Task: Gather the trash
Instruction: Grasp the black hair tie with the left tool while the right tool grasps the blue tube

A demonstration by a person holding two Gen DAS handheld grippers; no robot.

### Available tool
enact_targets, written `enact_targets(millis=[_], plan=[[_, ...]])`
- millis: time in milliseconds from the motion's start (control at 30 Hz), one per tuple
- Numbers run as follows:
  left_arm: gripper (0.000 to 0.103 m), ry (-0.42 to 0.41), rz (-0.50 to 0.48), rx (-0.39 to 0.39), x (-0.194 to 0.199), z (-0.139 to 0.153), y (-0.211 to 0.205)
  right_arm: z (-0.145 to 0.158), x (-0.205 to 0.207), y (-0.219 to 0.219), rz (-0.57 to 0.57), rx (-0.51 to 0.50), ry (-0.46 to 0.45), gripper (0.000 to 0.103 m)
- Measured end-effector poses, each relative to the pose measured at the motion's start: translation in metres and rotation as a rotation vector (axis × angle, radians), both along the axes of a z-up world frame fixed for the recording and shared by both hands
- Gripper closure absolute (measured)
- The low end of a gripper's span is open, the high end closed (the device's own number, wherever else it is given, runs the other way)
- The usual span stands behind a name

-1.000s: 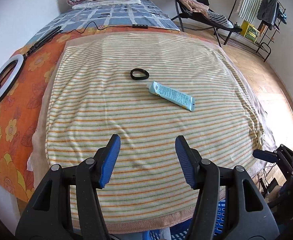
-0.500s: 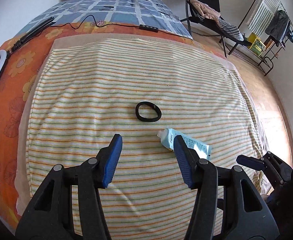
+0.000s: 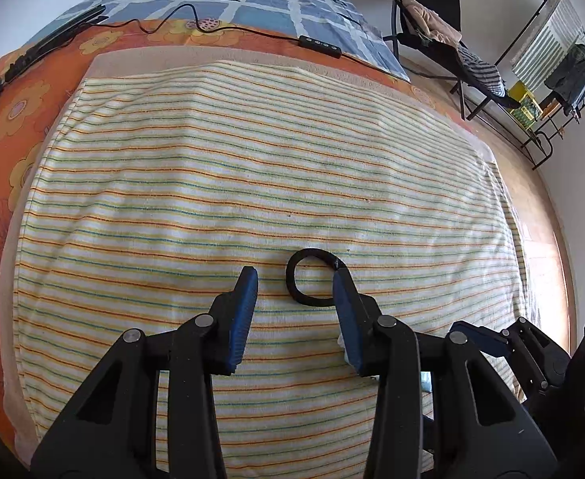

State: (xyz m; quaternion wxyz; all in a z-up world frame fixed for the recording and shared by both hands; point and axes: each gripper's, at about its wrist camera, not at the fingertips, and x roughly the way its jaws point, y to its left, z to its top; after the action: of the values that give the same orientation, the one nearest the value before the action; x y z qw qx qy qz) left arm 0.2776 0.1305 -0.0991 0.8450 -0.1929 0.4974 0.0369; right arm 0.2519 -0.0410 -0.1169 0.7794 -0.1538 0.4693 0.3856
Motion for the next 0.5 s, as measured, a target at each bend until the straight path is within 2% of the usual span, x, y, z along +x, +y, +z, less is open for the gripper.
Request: enact_targets(millis=[167,233,267,367,467,500], plan=[[0.074,-0.002,-0.009,0.032,0.007,-0.007,-0.002,-0.006,0.004,0.005,0.001,-0.002,-0.007,0.020],[0.084,-0.004,-0.002,0.041,0.010,-0.008,0.000,-0.007,0.005,0.009,-0.003,-0.005,-0.016,0.020],[0.095,-0.002,0.000,0.049,0.011,-0.010,0.000,-0.008,0.005,0.010,-0.005,-0.009,-0.021,0.019],[0.098,-0.009,-0.008,0.082,0.011,-0.010,-0.003,-0.009,0.001,0.017,0.003,-0.043,-0.057,0.020],[0.099,-0.017,-0.020,0.115,0.009,-0.008,-0.006,-0.008,-0.003,0.018,0.007,-0.052,-0.077,0.030],[0.099,-0.018,-0.019,0.113,0.009,-0.008,-0.006,-0.007,-0.003,0.016,0.005,-0.049,-0.076,0.036]])
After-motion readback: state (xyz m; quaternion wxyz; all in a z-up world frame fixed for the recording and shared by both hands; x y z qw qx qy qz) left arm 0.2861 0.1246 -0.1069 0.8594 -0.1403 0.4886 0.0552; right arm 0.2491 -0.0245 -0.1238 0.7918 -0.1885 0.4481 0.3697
